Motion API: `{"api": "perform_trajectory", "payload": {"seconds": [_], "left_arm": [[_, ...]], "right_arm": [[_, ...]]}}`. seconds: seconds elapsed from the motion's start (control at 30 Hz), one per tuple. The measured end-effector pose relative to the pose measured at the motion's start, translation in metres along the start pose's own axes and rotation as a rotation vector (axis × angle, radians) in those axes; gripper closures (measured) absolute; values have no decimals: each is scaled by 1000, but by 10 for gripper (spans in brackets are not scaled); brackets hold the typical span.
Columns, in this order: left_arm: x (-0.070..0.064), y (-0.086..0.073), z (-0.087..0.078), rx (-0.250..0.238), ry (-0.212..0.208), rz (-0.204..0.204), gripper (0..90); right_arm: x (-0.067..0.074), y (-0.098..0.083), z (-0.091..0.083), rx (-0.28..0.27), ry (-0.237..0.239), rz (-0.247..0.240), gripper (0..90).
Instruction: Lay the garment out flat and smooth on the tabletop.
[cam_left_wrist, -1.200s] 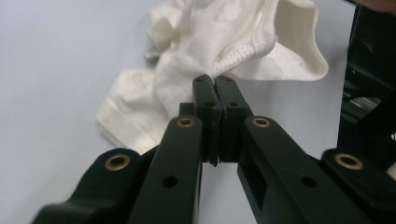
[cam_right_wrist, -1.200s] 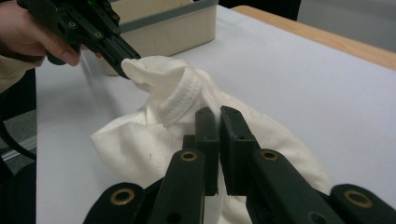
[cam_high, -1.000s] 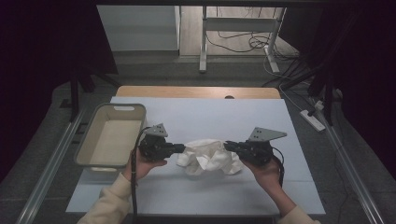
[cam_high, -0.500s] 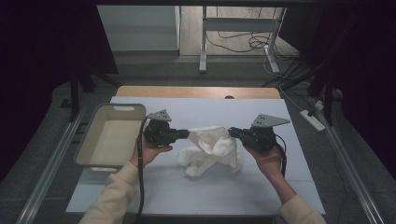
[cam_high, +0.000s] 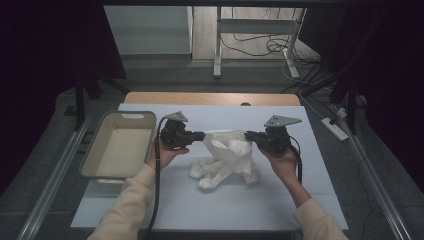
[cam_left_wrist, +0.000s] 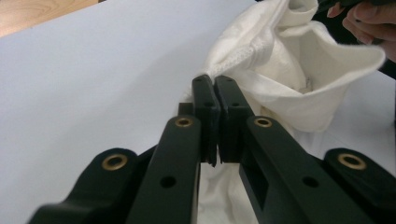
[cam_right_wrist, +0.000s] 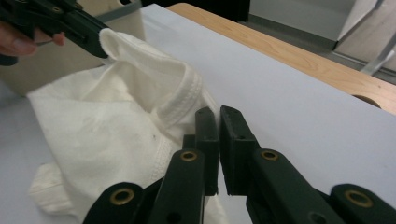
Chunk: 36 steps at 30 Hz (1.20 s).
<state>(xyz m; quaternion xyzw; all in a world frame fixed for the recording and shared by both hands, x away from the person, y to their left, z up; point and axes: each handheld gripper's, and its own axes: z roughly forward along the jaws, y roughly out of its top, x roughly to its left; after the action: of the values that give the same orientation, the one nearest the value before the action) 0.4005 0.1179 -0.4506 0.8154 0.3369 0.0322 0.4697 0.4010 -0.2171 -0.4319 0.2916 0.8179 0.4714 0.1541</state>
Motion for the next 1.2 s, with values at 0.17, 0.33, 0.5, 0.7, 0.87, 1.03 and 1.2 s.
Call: {"api": "perform_trajectory", "payload": {"seconds": [0.17, 0.33, 0.5, 0.7, 0.87, 1.03, 1.2], "left_arm": [[5, 1, 7, -3, 27, -25, 772], [0, 1, 4, -12, 52, -12, 538], [-9, 0, -3, -19, 68, 11, 475], [-20, -4, -11, -13, 74, 27, 441], [-23, -8, -10, 10, 72, 36, 425], [-24, -11, -8, 26, 70, 32, 416], [-24, -12, -6, 31, 69, 34, 411]], "right_arm": [[-18, -5, 12, 30, -41, 38, 848], [-24, -9, 11, 2, -79, 105, 510], [-6, -1, 4, -22, -30, 55, 486], [22, 2, 11, 17, 62, 4, 480], [44, 1, 24, 60, 109, -48, 479], [54, -6, 40, 132, 110, -94, 476], [59, -13, 50, 194, 54, -140, 563]]}}
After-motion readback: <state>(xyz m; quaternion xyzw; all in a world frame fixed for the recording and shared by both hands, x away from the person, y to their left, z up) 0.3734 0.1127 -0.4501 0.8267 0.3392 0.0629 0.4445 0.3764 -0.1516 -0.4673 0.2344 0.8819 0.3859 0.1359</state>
